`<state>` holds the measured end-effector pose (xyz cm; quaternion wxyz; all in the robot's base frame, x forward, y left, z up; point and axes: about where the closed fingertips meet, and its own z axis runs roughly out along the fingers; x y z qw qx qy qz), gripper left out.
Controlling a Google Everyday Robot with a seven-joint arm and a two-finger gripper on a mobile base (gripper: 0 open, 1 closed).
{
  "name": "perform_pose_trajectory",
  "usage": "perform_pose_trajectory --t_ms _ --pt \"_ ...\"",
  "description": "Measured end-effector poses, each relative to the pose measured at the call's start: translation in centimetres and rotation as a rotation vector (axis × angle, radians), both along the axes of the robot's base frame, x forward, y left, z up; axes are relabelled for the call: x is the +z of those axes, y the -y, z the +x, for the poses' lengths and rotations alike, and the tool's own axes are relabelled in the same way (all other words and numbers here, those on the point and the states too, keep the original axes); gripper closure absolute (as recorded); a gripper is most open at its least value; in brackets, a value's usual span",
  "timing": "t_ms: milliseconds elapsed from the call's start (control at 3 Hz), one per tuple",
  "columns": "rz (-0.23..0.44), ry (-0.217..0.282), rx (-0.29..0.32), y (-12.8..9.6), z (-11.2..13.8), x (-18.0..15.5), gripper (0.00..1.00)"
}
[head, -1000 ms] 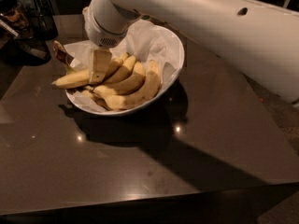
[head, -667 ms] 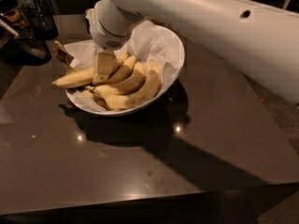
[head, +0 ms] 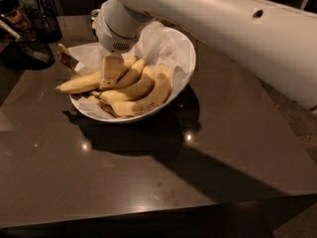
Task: Pick banana from white bowl
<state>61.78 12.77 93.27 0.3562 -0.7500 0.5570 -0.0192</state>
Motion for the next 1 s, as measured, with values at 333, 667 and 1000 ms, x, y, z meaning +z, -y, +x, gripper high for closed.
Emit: perform_pose_trajectory --t_ms 333,667,1000 --pt "0.000 0.000 0.000 -0.05 -0.11 0.23 0.42" --pt "0.000 0.000 0.000 -0.04 -0.18 0.23 0.64" --pt "-0.014 -0.015 0.020 -0.39 -0.19 -0.59 0.87"
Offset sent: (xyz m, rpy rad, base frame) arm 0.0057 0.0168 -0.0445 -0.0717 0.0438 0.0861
